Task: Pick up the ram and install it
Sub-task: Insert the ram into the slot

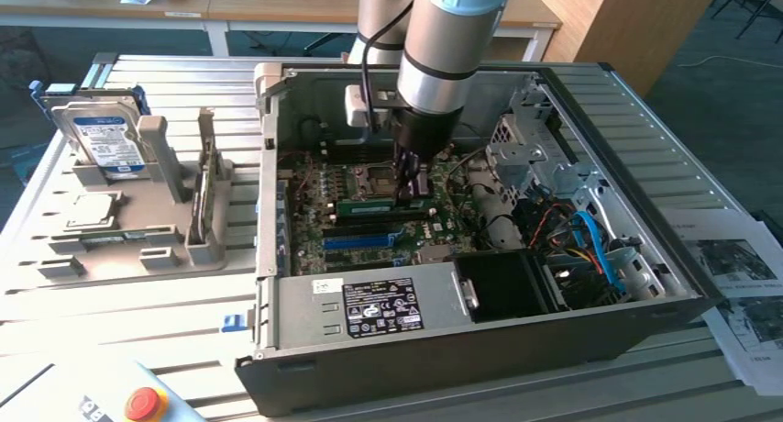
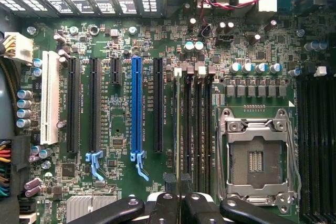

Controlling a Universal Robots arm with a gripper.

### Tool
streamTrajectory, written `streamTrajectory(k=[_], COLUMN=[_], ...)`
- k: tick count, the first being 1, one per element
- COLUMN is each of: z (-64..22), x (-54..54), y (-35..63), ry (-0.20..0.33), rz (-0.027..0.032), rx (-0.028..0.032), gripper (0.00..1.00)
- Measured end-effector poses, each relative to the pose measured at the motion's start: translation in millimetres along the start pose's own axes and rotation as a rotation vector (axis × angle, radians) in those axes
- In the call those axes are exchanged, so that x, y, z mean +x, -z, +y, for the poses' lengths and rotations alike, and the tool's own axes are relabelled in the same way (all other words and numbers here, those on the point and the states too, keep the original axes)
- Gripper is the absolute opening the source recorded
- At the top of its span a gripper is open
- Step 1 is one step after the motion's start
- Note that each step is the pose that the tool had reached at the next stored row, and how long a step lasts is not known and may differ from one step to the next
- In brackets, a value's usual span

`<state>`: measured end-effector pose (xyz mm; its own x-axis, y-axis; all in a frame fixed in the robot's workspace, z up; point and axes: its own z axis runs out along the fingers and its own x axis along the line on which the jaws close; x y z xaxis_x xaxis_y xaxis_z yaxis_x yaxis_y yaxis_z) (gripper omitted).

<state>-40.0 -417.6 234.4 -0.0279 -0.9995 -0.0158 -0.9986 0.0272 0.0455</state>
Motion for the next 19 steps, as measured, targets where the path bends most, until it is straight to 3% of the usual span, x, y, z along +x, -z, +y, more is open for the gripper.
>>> streamTrajectory(k=[19], z=[3.5], x=[0.0], y=[-0.5], ry=[0.0], rz=[-0.0004], rx=[0.0011], gripper=[0.12])
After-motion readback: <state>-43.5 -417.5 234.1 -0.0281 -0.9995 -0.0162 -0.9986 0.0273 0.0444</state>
